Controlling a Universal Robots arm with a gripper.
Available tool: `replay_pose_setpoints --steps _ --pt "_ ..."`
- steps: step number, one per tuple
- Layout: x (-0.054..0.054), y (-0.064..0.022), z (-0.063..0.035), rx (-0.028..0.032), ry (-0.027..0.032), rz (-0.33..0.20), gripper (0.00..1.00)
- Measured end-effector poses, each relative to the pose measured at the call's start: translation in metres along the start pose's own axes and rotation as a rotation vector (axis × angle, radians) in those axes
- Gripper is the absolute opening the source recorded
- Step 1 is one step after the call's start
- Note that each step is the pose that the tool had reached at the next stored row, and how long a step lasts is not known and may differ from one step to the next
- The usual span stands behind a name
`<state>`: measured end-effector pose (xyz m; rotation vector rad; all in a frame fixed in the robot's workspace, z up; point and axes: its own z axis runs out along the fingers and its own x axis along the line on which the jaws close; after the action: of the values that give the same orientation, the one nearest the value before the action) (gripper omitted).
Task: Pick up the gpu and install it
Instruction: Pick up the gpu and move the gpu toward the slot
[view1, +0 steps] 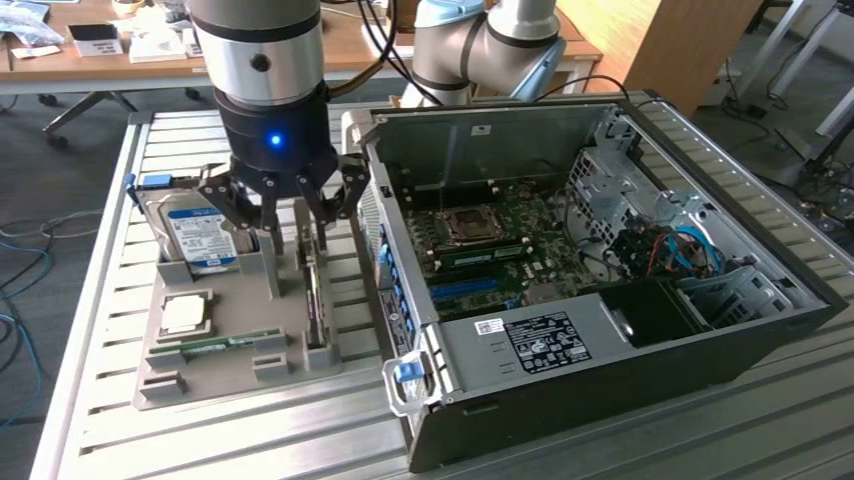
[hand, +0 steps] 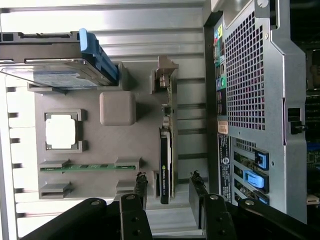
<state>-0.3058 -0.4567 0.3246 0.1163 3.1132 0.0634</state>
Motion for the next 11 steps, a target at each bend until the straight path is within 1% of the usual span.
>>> replay_pose_setpoints --steps 11 --pt "0.0001 -0.0001 0.0032 0.0007 0.0000 0.000 0.47"
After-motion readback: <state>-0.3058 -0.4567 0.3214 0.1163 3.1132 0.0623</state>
